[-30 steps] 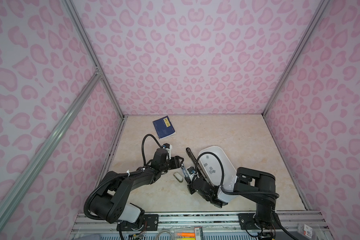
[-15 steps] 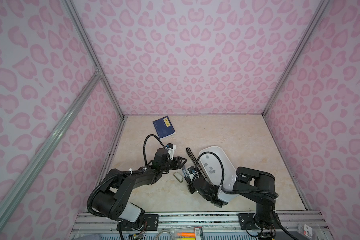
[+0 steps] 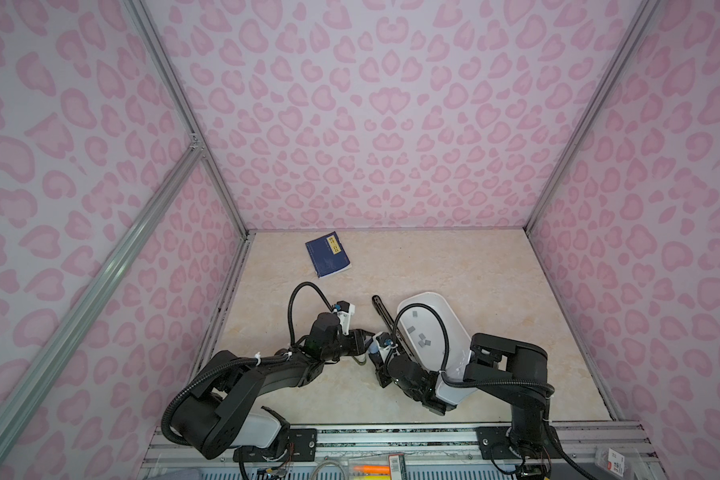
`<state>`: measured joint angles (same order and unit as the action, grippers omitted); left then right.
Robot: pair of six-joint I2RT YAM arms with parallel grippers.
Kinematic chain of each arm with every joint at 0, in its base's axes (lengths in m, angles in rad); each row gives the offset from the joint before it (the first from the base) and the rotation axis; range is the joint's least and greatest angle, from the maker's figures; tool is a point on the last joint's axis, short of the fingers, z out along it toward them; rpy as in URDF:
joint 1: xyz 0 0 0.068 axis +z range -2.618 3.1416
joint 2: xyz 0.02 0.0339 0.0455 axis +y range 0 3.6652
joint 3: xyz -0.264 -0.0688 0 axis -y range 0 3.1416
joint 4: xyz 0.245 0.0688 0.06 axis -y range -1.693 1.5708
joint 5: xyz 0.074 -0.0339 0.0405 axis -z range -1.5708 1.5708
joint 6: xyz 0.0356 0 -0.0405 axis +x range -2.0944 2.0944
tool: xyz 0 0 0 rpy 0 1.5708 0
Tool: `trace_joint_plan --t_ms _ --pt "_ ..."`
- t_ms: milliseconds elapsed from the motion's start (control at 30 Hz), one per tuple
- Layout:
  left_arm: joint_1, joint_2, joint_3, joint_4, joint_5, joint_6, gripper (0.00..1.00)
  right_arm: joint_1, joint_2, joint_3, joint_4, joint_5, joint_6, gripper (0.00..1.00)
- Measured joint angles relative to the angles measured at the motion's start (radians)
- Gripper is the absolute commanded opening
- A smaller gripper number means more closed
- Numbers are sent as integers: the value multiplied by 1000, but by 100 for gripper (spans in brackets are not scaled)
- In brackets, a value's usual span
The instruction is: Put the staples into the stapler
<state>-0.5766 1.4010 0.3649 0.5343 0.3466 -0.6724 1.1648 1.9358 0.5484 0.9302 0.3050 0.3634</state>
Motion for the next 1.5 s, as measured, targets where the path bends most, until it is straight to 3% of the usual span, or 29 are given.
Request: trace_joint_plan --t_ms 133,500,933,1500 --pt "-4 -7 -5 5 -23 0 44 0 -2 -2 3 -3 0 35" --pt "-4 -48 6 -34 -74 27 44 0 -124 -48 -116 -14 0 53" --pt "-7 -171 6 -151 -224 103 44 13 -327 -24 -242 -10 -44 37" --pt "-14 -247 -26 -206 -291 143 44 -13 -168 121 -356 9 -56 25"
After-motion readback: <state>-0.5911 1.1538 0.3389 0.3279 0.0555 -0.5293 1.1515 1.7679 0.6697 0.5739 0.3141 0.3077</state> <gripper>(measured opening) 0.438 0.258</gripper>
